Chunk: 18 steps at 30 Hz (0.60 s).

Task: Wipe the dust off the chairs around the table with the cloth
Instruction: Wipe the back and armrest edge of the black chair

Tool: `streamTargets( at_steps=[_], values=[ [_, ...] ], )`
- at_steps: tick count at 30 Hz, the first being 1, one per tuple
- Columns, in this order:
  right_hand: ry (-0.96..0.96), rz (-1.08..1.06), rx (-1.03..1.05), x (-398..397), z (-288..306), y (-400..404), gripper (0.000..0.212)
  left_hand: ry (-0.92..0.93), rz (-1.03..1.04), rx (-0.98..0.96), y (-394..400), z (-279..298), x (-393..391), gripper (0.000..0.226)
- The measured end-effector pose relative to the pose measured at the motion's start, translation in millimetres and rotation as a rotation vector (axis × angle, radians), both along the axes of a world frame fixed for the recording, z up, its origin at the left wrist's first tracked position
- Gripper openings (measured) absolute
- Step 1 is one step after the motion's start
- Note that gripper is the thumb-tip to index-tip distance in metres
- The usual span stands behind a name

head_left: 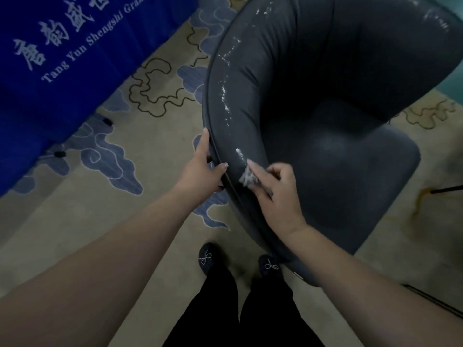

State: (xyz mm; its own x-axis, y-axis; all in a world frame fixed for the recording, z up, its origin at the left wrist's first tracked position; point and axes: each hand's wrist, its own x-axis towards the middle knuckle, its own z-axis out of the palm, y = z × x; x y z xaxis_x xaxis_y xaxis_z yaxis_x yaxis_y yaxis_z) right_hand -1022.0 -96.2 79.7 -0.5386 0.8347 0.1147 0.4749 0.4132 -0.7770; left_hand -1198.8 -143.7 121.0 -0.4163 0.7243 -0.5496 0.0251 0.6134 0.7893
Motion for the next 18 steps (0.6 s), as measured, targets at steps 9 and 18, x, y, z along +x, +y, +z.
streamTargets(
  at_steps=[9,18],
  values=[
    [-0.019,0.006,0.069,8,5,-17,0.060,0.034,-0.078,0.022,-5,-5,-6,0.097],
    [-0.007,0.073,0.054,-10,5,4,0.059,0.047,-0.126,0.054,-2,-4,-12,0.102]
  ],
)
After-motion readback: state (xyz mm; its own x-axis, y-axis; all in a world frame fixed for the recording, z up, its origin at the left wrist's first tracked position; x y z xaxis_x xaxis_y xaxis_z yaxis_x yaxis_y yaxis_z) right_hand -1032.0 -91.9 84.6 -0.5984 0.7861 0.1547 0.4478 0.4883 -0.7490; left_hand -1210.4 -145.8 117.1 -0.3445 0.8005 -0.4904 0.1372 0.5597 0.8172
